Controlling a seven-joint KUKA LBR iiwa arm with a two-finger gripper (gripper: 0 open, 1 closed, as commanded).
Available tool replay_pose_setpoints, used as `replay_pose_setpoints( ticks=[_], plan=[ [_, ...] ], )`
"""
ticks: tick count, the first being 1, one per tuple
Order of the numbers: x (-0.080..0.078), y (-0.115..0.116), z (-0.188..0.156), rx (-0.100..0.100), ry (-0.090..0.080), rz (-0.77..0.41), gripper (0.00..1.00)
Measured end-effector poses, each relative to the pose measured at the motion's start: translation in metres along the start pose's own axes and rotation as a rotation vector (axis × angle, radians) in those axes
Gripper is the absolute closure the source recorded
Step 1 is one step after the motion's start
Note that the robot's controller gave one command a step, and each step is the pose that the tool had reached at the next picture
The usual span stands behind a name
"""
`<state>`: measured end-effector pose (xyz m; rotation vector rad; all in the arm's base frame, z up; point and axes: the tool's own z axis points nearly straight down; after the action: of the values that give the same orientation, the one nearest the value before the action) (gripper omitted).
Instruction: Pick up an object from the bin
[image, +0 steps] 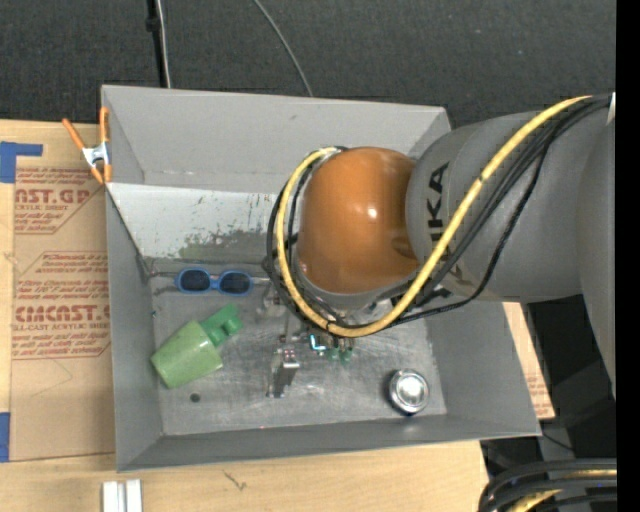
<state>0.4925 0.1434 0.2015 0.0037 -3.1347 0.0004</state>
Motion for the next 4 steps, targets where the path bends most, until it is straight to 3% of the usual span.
replay_pose_setpoints(
  ticks=[1, 2, 3, 4],
  plan=[
    [-0.055, 0.050, 0.112, -0.002, -0.013, -0.217, 0.00],
    [-0.054, 0.106, 0.101, -0.002, -0.011, -0.514, 0.00],
    [-0.063, 0.074, 0.099, 0.001, -0.009, -0.526, 0.00],
    [-0.062, 0.064, 0.128, -0.003, -0.012, -0.378, 0.00]
  ],
)
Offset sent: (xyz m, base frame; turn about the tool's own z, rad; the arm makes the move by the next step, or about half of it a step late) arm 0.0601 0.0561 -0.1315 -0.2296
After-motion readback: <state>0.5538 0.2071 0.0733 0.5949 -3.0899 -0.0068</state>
